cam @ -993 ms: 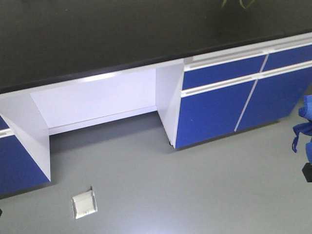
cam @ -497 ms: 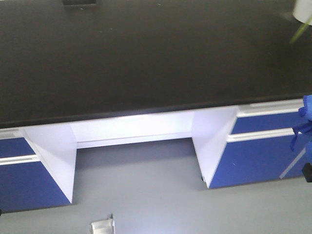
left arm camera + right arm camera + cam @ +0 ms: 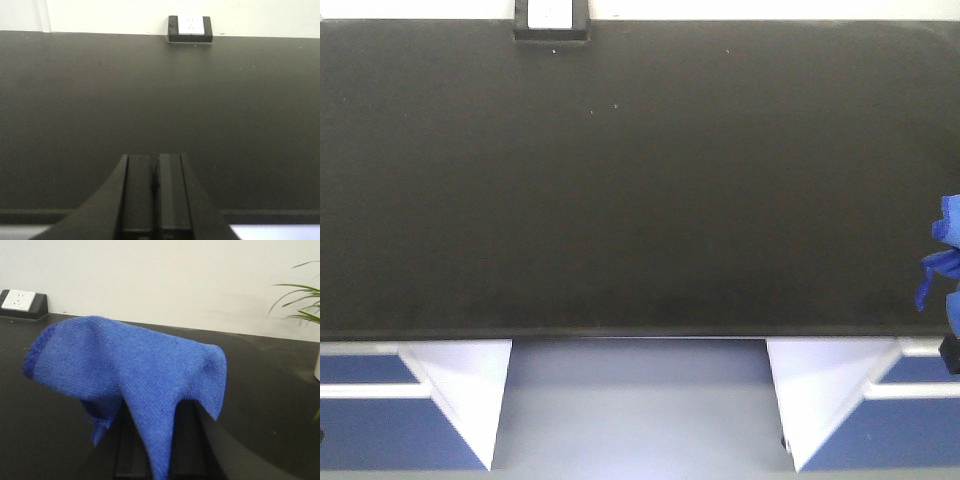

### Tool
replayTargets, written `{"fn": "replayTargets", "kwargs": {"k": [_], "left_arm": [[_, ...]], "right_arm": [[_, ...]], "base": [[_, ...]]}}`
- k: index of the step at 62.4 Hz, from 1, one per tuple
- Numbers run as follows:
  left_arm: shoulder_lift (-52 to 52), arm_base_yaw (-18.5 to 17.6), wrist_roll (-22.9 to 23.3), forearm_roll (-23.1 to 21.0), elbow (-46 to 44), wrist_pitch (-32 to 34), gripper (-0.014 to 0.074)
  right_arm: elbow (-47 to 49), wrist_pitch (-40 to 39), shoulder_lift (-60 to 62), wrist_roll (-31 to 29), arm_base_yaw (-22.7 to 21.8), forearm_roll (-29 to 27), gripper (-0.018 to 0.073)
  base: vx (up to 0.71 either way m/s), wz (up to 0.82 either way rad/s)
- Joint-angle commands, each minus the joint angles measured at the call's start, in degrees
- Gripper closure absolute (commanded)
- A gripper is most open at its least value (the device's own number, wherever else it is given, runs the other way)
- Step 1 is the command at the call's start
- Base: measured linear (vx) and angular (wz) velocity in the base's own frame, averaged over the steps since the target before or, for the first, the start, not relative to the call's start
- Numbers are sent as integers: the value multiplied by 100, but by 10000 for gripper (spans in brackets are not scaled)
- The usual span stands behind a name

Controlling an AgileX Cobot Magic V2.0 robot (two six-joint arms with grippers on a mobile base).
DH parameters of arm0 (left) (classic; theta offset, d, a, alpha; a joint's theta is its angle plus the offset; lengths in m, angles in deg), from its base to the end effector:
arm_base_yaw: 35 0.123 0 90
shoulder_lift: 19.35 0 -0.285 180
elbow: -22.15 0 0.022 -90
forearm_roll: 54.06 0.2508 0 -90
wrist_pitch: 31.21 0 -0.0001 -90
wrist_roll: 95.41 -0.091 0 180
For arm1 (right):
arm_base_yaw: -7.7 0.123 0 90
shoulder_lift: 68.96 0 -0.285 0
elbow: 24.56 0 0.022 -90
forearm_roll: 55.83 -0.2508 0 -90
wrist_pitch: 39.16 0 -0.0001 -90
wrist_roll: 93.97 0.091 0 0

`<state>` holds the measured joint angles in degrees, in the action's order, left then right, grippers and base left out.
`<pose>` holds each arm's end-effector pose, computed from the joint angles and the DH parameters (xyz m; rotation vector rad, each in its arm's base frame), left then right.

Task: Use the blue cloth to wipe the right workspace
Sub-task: 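Lower the held blue cloth onto the bench with the right gripper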

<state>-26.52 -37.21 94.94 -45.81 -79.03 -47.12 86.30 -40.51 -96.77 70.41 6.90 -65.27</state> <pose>0.0550 0.0015 0.1795 -0.0315 1.7754 -0.0233 0.0901 -0.0016 0.2384 -0.0755 1.6680 -0.0954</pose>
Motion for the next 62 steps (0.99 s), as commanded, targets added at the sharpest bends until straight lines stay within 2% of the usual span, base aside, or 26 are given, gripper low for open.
{"fn": "replayTargets", "kwargs": {"k": [1,30,62], "left_arm": [[92,-41,49,5,174,452,602],[92,-41,49,5,174,452,602],[92,-41,49,5,174,452,602]], "right_arm": [[181,-526,-73,-28,-20,15,559],[181,-526,-73,-28,-20,15,559],[181,-526,-73,-28,-20,15,559]], "base": [[30,7],[22,-4],[5,-2]]}}
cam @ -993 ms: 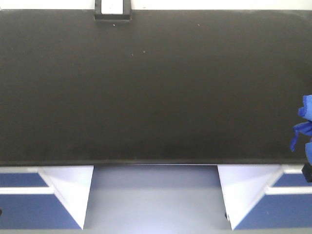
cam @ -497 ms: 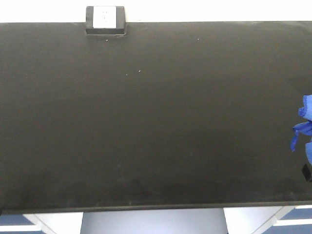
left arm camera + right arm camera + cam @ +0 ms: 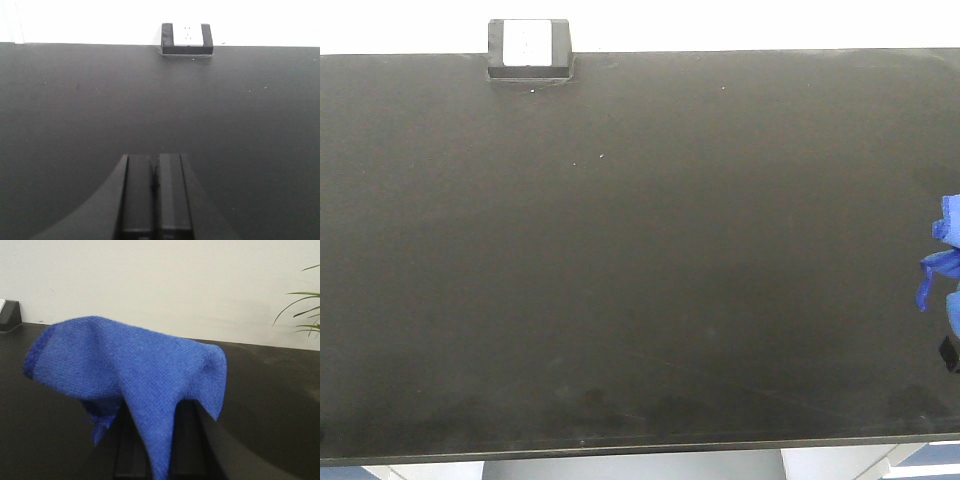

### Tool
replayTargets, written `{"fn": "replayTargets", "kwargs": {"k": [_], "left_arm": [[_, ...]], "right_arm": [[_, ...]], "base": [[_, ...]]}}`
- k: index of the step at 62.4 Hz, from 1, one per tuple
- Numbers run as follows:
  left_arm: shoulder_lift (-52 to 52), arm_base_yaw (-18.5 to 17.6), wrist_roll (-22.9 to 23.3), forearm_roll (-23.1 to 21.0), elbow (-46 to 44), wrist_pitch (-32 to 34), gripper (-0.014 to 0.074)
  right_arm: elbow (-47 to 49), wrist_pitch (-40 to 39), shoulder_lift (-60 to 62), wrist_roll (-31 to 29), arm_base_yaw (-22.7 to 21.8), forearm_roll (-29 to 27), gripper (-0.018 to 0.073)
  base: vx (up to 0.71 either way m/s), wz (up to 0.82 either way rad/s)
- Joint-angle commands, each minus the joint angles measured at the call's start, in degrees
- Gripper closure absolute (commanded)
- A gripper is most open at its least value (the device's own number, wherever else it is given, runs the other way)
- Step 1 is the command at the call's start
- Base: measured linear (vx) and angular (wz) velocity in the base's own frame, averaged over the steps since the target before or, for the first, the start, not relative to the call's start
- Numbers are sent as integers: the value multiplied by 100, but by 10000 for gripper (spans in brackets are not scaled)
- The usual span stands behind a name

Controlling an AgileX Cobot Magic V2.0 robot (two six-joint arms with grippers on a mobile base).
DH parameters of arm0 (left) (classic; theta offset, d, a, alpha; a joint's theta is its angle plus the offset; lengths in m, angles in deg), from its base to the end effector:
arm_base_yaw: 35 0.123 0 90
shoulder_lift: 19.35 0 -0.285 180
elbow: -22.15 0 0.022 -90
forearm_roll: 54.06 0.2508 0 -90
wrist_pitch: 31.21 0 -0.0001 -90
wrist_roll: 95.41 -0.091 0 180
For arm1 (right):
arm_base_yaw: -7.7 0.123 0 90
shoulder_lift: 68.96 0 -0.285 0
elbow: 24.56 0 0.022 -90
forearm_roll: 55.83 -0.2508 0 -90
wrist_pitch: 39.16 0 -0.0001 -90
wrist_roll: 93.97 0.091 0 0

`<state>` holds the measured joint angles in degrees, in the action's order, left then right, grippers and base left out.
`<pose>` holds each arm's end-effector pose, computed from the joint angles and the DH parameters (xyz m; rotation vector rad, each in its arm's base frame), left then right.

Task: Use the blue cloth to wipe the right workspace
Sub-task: 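Lower the held blue cloth onto the bench with the right gripper, then slide the cloth back and forth across the bench with the right gripper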

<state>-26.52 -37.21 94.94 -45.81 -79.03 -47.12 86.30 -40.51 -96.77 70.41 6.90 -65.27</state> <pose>0.0550 0.0015 0.1795 -0.0315 1.7754 -0.0233 0.0901 -0.0016 0.2384 -0.0755 1.6680 -0.0954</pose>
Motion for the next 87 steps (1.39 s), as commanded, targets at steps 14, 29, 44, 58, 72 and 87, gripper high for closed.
{"fn": "replayTargets", "kwargs": {"k": [14,29,44,58,72,87], "left_arm": [[92,-41,49,5,174,452,602],[92,-41,49,5,174,452,602],[92,-41,49,5,174,452,602],[92,-41,49,5,174,452,602],[92,-41,49,5,174,452,602],[92,-41,49,5,174,452,602]], "right_arm": [[181,-565,-73,-21,-20,15,559],[391,-97,-147,354,-20,-95,559],[1828,1630,-1796,274,-27,164,559],[2814,1987,-4194,539,-27,169,559],[3131,1591,-6114,246,-27,177,559],[3130,948,-7232,233,-8,100,559]], "base": [[0,0],[0,0],[0,0],[0,0],[0,0],[0,0]]}}
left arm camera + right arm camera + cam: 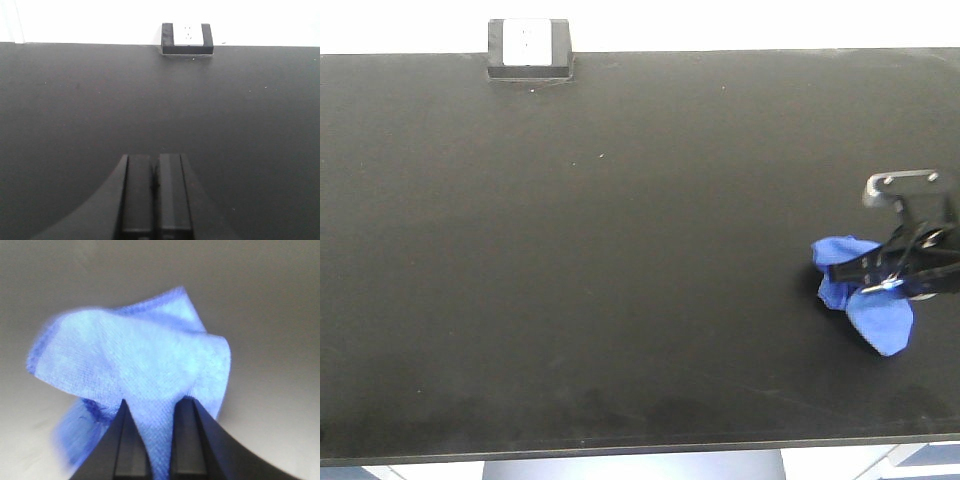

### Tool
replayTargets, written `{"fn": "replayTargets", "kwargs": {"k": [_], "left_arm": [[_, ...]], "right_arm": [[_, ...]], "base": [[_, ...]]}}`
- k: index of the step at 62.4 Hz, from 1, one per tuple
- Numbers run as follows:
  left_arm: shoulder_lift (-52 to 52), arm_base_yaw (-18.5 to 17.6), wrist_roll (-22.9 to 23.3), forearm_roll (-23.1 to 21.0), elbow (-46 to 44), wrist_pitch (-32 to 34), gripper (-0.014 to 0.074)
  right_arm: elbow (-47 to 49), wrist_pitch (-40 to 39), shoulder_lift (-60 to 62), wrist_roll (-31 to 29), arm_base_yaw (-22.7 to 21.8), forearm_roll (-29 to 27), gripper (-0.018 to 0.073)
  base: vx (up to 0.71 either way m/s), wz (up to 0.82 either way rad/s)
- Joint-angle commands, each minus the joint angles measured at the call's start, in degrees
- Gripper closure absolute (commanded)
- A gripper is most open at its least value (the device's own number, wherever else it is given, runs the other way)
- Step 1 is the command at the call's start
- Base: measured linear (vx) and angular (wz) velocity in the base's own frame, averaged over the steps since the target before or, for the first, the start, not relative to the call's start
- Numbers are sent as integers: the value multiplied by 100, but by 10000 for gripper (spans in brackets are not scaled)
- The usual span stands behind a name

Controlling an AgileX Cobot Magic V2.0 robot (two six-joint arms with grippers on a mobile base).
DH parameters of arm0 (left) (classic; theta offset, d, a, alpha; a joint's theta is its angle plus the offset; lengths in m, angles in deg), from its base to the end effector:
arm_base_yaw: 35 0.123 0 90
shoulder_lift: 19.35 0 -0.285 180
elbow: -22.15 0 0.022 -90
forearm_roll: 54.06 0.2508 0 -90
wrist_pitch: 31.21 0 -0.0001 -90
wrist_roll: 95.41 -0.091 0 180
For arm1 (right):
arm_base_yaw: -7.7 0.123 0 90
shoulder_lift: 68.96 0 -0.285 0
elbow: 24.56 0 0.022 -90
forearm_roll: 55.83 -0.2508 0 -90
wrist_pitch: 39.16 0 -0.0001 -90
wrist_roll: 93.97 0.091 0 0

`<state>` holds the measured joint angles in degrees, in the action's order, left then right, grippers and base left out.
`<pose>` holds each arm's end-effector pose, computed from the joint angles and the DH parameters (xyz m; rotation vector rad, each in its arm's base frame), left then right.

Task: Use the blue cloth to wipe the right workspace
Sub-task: 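Slide the cloth back and forth across the bench with the right gripper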

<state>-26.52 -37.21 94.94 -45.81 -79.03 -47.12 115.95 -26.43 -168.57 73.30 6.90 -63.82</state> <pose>0.0550 0.0015 0.1795 -0.0315 1.7754 -0.0233 0.2714 -0.0010 0.1487 -0.1057 2.6449 0.0071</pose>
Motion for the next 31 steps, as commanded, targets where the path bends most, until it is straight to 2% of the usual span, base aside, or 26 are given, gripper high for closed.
{"fn": "replayTargets", "kwargs": {"k": [1,6,13,15,18,23,27,31], "left_arm": [[92,-41,49,5,174,452,602],[92,-41,49,5,174,452,602],[92,-41,49,5,174,452,602],[92,-41,49,5,174,452,602],[92,-41,49,5,174,452,602],[92,-41,49,5,174,452,602],[92,-41,49,5,174,452,602],[92,-41,49,5,174,452,602]], "right_arm": [[166,-473,-83,-56,11,-82,559],[166,-495,-142,-107,267,-270,559],[166,-581,-125,-484,1152,-285,559],[166,-640,-125,-573,1579,-285,559],[166,-700,-125,-568,2037,-285,559],[166,-862,-125,-483,2551,-285,559],[166,-959,-125,-483,2644,-278,559],[166,-972,-125,-496,2449,-255,559]], "base": [[0,0],[0,0],[0,0],[0,0],[0,0],[0,0],[0,0],[0,0]]}}
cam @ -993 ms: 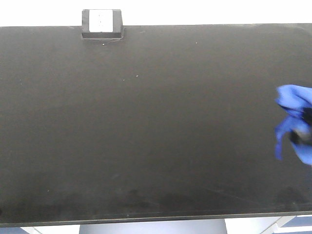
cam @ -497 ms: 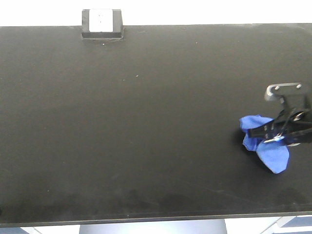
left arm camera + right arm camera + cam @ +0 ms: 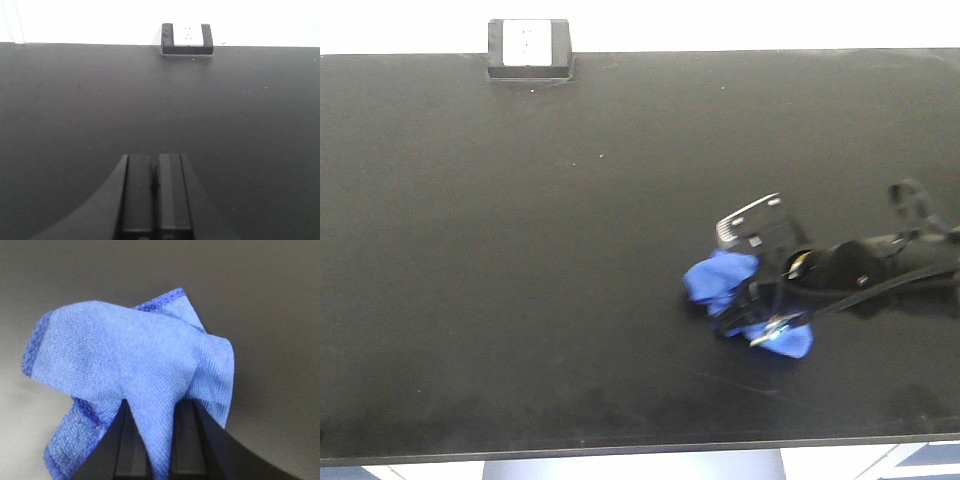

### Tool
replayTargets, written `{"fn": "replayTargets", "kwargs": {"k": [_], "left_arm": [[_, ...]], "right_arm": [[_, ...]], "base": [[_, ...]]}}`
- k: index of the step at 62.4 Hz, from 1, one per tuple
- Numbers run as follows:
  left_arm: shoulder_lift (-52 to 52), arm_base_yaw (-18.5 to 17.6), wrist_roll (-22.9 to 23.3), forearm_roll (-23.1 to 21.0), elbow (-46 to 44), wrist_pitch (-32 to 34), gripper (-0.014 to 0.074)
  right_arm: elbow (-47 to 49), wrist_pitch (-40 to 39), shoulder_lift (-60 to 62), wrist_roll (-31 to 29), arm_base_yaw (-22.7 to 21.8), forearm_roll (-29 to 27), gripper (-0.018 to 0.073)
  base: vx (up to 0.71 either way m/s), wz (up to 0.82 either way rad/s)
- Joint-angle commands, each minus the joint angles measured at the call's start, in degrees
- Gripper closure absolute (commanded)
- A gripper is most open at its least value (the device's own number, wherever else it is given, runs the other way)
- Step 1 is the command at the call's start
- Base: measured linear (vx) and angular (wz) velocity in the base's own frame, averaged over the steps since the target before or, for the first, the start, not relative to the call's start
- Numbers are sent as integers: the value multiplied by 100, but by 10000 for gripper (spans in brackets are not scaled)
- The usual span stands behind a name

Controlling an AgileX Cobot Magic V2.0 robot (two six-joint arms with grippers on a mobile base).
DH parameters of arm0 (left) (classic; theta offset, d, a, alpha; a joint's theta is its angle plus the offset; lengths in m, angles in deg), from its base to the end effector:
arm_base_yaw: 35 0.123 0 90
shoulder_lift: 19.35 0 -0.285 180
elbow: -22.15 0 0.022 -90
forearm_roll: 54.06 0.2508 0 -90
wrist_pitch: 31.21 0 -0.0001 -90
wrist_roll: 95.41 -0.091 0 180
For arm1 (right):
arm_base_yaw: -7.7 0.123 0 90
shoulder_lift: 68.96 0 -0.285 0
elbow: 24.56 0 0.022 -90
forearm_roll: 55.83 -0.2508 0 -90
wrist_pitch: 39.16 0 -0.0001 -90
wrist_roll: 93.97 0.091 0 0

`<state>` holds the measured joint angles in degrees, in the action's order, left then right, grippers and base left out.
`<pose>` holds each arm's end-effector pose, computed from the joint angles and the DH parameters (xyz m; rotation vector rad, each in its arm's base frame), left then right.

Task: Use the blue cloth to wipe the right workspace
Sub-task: 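Slide the cloth back and forth across the bench with the right gripper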

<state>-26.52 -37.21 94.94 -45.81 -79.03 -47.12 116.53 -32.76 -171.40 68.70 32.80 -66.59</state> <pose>0.0550 0.0015 0.1795 -0.0315 1.7754 -0.0233 0.2562 0.1221 0.1423 -0.7139 2.4829 0.1468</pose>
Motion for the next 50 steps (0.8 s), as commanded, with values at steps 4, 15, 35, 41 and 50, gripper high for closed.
{"fn": "replayTargets", "kwargs": {"k": [4,15,35,41,50], "left_arm": [[92,-41,49,5,174,452,602],[92,-41,49,5,174,452,602],[92,-41,49,5,174,452,602],[92,-41,49,5,174,452,602],[92,-41,49,5,174,452,602]], "right_arm": [[107,-283,158,-72,-574,22,559],[100,-250,158,-266,-2364,48,559],[100,-52,144,-222,-2183,-403,559],[100,-105,144,-426,-994,-409,559],[105,-518,144,-453,334,-415,559]], "base": [[0,0],[0,0],[0,0],[0,0],[0,0]]}}
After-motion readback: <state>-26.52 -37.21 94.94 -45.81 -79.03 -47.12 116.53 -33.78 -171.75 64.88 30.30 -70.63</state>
